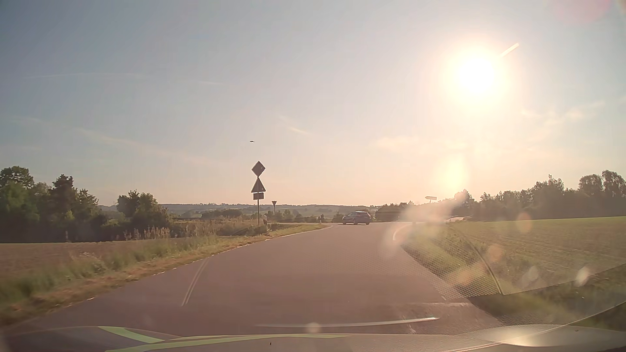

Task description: Follow the waypoints while adhering to traffic rules and regulations

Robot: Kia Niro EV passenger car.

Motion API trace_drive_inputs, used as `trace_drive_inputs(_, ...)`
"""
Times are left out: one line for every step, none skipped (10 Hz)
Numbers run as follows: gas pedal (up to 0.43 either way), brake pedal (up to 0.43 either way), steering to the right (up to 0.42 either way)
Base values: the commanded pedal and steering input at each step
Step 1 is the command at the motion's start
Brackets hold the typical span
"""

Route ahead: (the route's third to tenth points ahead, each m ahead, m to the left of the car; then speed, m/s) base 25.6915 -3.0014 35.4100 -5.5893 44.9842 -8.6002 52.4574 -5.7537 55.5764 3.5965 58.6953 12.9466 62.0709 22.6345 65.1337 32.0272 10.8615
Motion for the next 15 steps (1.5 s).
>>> trace_drive_inputs(0.000,0.000,0.044)
trace_drive_inputs(0.000,0.000,0.045)
trace_drive_inputs(0.000,0.000,0.045)
trace_drive_inputs(0.000,0.000,0.046)
trace_drive_inputs(0.000,0.000,0.046)
trace_drive_inputs(0.000,0.000,0.047)
trace_drive_inputs(0.000,0.000,0.049)
trace_drive_inputs(0.000,0.006,0.050)
trace_drive_inputs(0.000,0.000,0.049)
trace_drive_inputs(0.000,0.000,0.049)
trace_drive_inputs(0.000,0.000,0.049)
trace_drive_inputs(0.000,0.000,0.049)
trace_drive_inputs(0.000,0.000,0.049)
trace_drive_inputs(0.000,0.000,0.049)
trace_drive_inputs(0.000,0.000,0.049)
